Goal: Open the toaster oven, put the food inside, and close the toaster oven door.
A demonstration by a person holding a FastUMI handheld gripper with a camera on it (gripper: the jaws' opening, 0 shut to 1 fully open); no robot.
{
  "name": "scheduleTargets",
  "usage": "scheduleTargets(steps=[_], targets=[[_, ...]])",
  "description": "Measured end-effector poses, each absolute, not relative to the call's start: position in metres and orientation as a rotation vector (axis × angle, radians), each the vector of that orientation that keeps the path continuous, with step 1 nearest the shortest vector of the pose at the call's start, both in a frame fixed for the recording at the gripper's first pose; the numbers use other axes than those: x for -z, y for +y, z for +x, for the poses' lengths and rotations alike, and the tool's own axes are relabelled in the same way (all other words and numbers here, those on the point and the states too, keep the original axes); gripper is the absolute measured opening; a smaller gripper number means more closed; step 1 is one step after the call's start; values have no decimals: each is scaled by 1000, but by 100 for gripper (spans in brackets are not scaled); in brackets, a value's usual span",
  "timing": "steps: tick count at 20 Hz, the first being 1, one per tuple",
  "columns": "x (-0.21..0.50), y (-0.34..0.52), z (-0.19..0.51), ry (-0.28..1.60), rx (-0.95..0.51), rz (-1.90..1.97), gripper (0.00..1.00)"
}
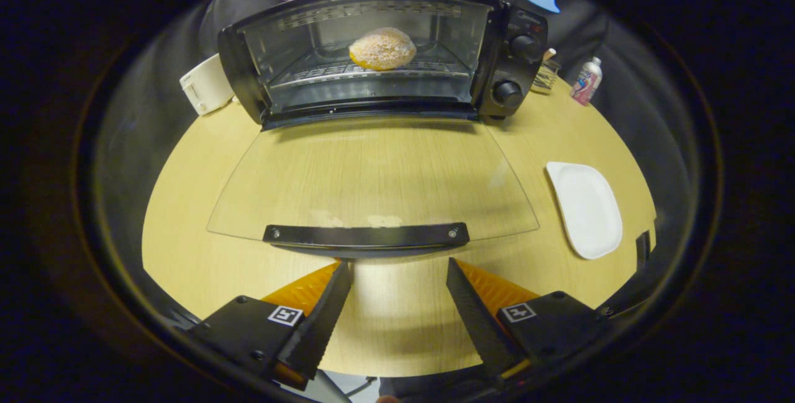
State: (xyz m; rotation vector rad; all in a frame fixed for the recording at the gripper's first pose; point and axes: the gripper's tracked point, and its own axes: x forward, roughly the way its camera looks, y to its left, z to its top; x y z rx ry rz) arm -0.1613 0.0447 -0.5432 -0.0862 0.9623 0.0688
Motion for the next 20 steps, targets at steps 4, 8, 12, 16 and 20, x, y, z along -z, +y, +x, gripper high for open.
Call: scheduleTargets(steps=[4,8,12,16,20], targets=[[525,44,-159,917,-58,-84,99],[493,48,-156,845,-51,-85,99],[462,55,-134,767,-72,-81,100],[439,63,-106,724,-77,-72,100],[425,69,-75,689,-77,-35,100]])
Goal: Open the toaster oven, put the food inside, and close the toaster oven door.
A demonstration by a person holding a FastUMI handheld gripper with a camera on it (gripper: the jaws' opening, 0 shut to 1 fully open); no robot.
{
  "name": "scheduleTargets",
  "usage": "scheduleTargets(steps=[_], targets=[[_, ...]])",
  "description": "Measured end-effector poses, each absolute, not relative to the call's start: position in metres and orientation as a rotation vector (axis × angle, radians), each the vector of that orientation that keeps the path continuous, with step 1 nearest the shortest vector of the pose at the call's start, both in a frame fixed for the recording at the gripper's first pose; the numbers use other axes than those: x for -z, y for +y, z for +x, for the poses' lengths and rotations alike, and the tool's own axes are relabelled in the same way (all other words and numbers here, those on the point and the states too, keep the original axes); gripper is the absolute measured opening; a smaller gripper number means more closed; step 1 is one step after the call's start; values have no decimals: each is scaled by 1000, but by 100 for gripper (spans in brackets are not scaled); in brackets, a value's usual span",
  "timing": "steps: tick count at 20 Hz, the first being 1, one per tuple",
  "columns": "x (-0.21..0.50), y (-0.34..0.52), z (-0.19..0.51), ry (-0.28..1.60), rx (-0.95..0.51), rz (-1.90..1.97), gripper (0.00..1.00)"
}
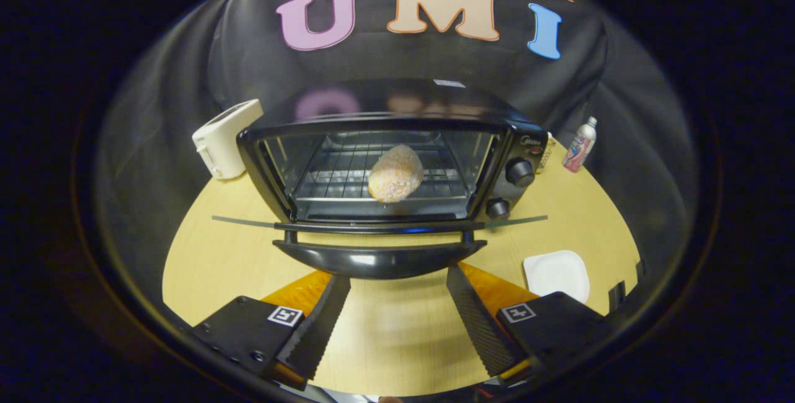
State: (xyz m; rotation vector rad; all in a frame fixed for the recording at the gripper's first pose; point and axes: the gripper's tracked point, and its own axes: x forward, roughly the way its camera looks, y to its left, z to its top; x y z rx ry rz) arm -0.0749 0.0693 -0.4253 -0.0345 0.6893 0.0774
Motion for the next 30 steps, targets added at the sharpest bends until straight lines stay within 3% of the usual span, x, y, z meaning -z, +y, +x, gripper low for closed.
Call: scheduleTargets(steps=[15,30], targets=[[338,35,-20,512,5,42,99],[28,2,0,20,-24,29,99]])
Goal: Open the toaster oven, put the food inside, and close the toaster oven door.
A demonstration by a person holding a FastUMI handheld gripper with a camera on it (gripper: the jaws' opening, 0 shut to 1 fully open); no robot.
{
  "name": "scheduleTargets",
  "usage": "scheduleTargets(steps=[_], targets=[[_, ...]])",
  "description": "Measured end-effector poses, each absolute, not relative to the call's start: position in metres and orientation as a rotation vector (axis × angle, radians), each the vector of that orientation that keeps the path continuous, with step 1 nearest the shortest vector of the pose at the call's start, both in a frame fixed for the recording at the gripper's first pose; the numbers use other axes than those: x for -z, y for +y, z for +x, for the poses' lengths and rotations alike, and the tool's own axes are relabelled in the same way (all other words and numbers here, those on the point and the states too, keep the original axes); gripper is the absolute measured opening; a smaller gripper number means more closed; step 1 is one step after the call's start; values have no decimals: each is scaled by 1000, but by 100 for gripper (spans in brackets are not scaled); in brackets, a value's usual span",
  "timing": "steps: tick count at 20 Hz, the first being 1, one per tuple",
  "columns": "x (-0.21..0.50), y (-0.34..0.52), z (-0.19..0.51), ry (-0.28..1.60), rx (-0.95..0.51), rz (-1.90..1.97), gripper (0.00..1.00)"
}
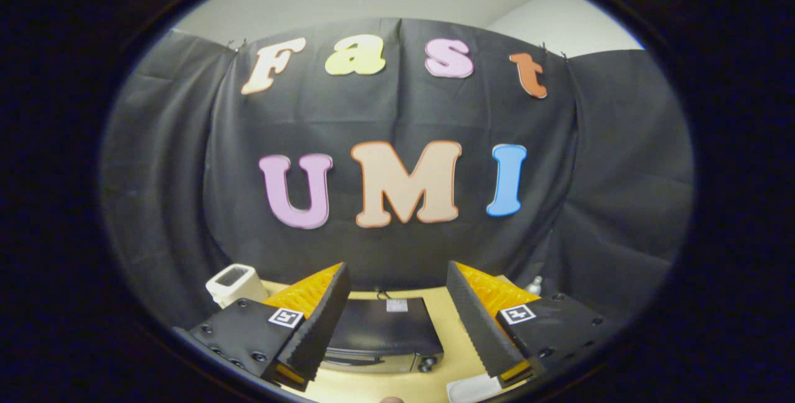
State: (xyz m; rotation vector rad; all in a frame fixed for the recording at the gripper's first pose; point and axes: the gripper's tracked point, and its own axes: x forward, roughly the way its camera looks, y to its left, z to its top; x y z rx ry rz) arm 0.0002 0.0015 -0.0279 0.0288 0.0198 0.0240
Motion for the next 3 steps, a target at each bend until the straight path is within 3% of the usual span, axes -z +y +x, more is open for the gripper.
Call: scheduleTargets(steps=[3], targets=[[-29,-6,-4,-77,-20,15,99]])
